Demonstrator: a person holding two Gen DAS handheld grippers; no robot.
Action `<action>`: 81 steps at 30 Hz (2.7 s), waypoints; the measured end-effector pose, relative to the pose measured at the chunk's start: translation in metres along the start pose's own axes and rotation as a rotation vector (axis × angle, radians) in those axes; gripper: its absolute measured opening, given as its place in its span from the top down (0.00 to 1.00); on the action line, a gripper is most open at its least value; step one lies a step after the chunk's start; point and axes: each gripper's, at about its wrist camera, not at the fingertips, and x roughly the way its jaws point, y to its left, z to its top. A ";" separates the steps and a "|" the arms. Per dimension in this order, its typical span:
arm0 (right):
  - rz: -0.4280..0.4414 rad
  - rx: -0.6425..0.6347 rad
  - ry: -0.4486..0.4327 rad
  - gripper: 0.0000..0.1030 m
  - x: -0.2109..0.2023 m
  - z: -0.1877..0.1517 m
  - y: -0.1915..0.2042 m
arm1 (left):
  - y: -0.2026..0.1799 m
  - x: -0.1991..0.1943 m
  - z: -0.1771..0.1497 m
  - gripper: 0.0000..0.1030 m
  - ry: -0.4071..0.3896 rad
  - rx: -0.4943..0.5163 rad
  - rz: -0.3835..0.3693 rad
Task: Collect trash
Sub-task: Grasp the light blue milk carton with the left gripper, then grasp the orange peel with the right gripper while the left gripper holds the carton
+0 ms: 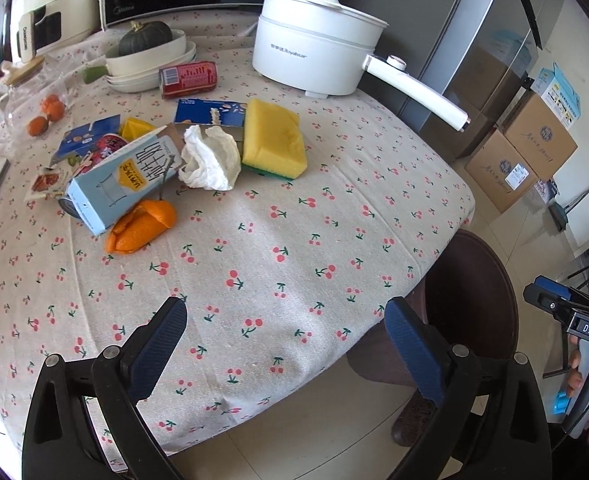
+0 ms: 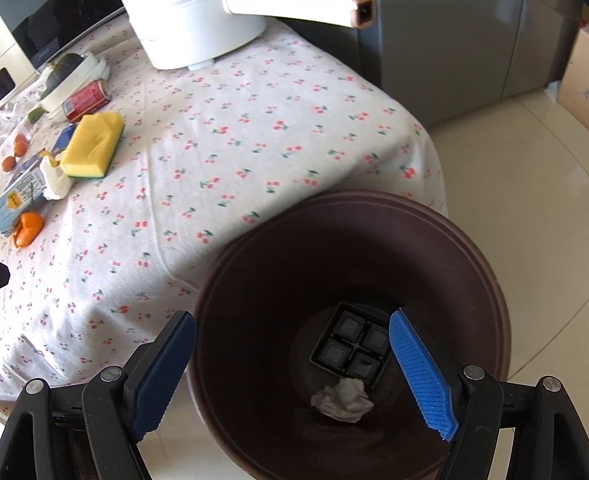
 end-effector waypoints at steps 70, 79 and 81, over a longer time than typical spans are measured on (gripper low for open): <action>0.126 -0.156 0.076 0.12 0.084 0.059 0.190 | 0.148 -0.056 0.030 0.39 -0.130 -0.163 0.075; 0.211 -0.183 0.101 0.12 0.123 0.054 0.254 | 0.180 -0.078 0.017 0.39 -0.179 -0.240 0.127; 0.217 -0.185 0.102 0.12 0.134 0.054 0.267 | 0.186 -0.079 0.014 0.39 -0.176 -0.233 0.154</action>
